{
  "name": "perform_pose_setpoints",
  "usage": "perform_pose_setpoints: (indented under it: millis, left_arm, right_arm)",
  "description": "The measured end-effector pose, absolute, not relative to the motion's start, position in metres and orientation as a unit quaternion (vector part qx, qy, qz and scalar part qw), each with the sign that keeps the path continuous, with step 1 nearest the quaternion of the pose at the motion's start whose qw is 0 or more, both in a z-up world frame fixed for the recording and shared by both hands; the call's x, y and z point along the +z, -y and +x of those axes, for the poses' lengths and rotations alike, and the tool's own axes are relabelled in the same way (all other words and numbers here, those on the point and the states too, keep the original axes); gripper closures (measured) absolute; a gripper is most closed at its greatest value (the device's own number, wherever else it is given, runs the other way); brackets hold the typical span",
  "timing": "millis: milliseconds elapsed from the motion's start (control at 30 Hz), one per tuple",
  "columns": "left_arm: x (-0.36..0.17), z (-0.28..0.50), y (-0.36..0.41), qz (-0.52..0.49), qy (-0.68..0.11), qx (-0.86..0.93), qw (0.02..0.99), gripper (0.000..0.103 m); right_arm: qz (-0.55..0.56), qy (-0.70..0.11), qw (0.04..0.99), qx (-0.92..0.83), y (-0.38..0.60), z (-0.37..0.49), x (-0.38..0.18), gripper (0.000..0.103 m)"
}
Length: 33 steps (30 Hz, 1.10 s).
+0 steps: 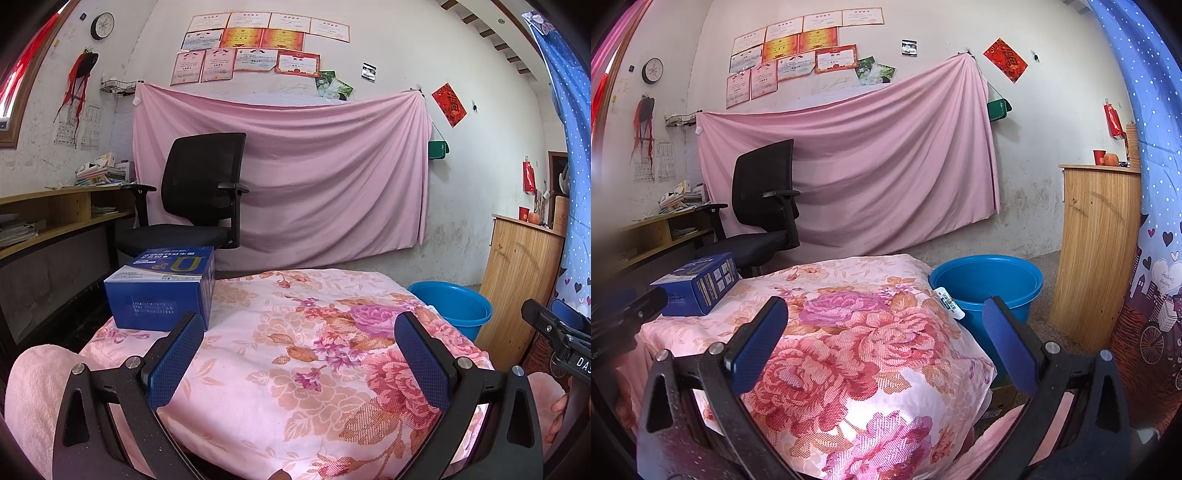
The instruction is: Collect trash
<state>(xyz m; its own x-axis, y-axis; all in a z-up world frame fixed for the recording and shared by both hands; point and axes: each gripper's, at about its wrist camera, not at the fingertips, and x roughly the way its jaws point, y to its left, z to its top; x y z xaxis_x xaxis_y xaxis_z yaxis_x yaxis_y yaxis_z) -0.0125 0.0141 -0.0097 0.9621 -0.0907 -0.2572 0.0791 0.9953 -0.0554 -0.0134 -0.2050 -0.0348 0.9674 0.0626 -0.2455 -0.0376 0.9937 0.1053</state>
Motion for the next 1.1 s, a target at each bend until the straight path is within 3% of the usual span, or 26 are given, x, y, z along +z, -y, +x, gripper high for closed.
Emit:
perform_pose_setpoints:
  millis: [1100]
  left_arm:
    - [-0.0109,-0.0122,-0.0167,-0.021,-0.13,-0.042,0.99,0.002]
  right_arm:
    - [0.05,-0.126,0.99,0.026,0.2038,-0.0133,-0.0346,0.0]
